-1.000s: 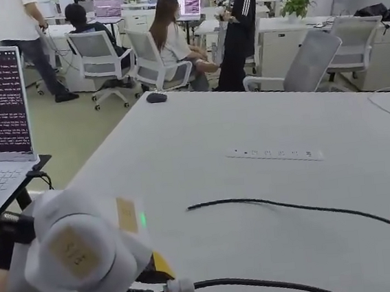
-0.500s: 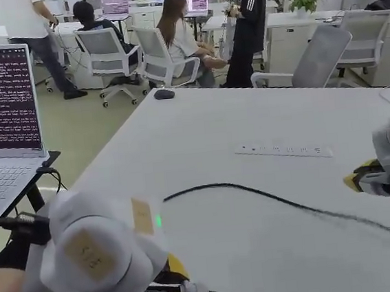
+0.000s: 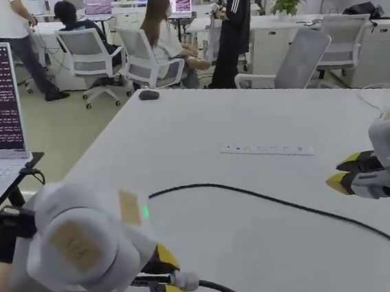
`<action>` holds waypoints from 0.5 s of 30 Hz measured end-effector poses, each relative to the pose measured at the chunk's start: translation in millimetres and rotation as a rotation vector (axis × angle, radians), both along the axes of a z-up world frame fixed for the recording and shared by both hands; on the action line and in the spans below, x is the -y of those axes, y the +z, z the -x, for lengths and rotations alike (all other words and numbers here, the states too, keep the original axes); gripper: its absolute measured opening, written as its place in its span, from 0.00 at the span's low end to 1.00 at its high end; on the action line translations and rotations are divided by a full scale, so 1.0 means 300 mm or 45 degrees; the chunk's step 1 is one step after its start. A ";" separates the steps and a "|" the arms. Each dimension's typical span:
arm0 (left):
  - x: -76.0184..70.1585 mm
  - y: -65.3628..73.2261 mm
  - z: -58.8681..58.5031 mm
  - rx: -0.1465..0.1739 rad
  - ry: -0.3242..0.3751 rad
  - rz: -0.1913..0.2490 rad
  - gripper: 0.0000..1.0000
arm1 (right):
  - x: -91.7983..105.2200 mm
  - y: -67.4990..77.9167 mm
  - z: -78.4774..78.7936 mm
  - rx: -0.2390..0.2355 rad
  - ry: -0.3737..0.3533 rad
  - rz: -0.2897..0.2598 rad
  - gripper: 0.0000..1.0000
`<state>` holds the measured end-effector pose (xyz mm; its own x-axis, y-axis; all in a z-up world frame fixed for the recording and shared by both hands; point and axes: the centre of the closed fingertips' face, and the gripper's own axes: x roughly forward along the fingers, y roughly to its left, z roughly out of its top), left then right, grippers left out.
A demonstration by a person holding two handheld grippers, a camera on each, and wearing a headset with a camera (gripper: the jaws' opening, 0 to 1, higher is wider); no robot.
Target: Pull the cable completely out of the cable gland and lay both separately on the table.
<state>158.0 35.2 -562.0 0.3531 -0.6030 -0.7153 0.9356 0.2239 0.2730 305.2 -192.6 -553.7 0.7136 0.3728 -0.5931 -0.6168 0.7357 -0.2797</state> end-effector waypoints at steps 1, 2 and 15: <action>0.004 0.009 -0.007 0.028 -0.004 0.007 0.16 | -0.009 0.010 0.018 0.001 0.005 -0.021 0.20; 0.008 0.016 -0.010 0.042 -0.005 0.016 0.16 | -0.024 0.022 0.051 -0.006 0.017 -0.044 0.20; 0.064 0.078 -0.014 0.113 -0.059 0.070 0.16 | -0.371 0.040 0.377 -0.077 0.367 -0.128 0.22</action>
<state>162.3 16.0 -538.7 0.3844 -0.6578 -0.6478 0.9180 0.1983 0.3434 192.0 -81.3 -541.7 0.5343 0.6139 -0.5811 -0.8176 0.5499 -0.1708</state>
